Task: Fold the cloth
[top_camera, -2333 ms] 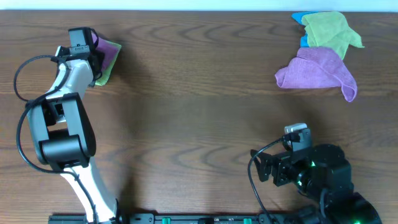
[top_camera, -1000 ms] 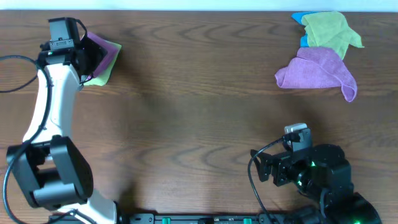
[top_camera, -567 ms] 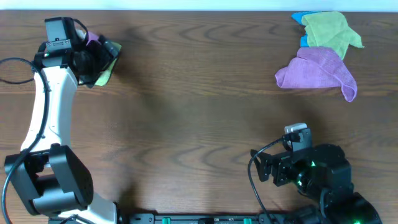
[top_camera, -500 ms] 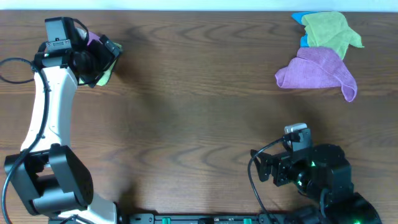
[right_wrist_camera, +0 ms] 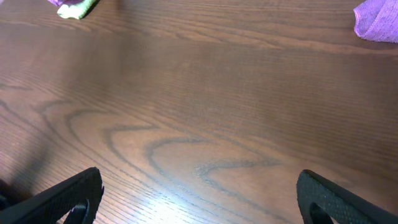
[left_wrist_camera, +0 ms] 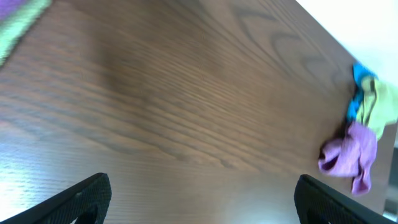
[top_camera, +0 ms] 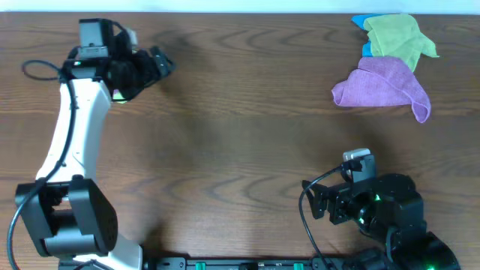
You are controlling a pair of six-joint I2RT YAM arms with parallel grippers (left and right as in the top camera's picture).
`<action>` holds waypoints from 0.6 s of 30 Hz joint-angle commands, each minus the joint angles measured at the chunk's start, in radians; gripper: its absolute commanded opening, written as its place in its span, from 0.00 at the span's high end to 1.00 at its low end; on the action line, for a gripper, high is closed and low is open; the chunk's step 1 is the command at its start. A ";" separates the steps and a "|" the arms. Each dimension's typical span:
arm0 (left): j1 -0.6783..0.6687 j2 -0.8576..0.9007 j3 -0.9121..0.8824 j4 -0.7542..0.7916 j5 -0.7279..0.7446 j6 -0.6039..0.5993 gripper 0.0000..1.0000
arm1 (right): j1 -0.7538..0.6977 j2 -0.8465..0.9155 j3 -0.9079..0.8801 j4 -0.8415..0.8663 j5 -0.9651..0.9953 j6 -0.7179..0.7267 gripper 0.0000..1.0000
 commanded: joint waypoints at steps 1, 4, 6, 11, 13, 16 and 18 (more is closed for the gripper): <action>-0.045 -0.063 0.019 -0.004 0.011 0.108 0.05 | -0.007 -0.005 -0.003 -0.001 0.003 0.009 0.01; -0.092 -0.132 0.018 -0.025 -0.075 0.134 0.05 | -0.007 -0.005 -0.003 -0.001 0.003 0.009 0.01; -0.124 -0.194 0.016 -0.050 -0.171 0.134 0.05 | -0.007 -0.005 -0.003 -0.001 0.003 0.009 0.01; -0.171 -0.317 -0.001 -0.074 -0.319 0.202 0.05 | -0.007 -0.005 -0.003 -0.001 0.003 0.009 0.01; -0.171 -0.377 -0.032 -0.079 -0.348 0.227 0.05 | -0.007 -0.005 -0.003 -0.001 0.003 0.009 0.01; -0.169 -0.455 -0.110 -0.073 -0.395 0.235 0.05 | -0.007 -0.005 -0.003 -0.001 0.003 0.009 0.01; -0.169 -0.520 -0.190 -0.052 -0.420 0.240 0.05 | -0.007 -0.005 -0.003 -0.001 0.003 0.009 0.01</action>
